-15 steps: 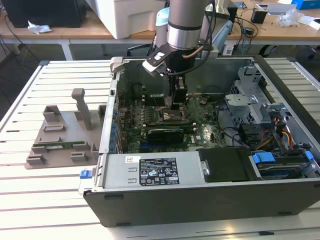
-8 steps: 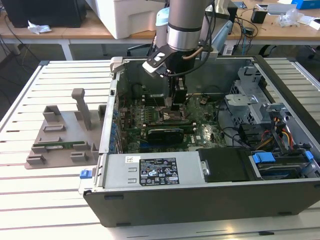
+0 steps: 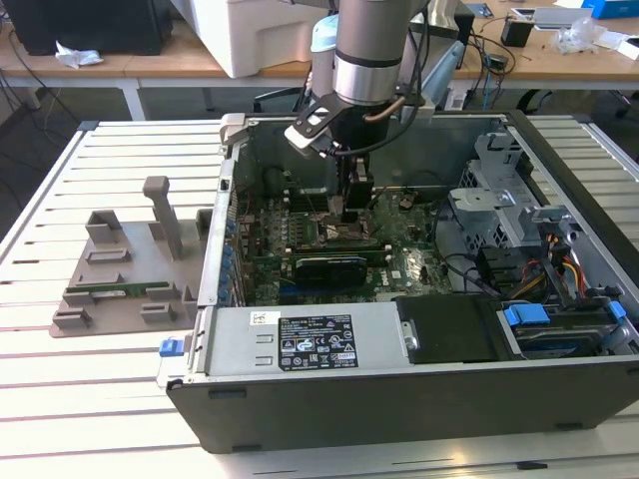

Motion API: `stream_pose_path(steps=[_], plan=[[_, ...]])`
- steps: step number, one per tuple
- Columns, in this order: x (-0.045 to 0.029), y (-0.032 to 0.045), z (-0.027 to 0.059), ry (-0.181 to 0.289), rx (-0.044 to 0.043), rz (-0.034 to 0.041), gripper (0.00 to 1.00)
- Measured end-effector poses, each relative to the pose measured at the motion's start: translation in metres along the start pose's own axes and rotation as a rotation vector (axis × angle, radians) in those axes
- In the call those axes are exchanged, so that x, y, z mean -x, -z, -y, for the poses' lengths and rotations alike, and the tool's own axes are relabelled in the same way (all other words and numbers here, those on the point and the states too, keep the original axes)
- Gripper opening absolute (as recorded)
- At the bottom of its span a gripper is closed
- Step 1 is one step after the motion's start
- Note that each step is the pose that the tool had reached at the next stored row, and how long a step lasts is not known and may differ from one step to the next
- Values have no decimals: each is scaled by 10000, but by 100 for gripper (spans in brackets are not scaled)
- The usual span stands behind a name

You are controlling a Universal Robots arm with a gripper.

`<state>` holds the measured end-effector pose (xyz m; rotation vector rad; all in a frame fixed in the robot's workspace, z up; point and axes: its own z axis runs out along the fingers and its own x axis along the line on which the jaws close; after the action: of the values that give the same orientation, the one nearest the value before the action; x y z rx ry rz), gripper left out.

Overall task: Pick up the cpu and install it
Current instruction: 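Place the cpu into insertion slot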

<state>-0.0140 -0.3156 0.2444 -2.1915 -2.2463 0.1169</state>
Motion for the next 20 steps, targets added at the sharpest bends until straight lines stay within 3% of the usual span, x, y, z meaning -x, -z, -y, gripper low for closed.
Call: stream_pose_path(steps=[11,20], plan=[[-7,-60,-3,-1,1,0,55],[-27,-172,-7,-2,0,1,55]])
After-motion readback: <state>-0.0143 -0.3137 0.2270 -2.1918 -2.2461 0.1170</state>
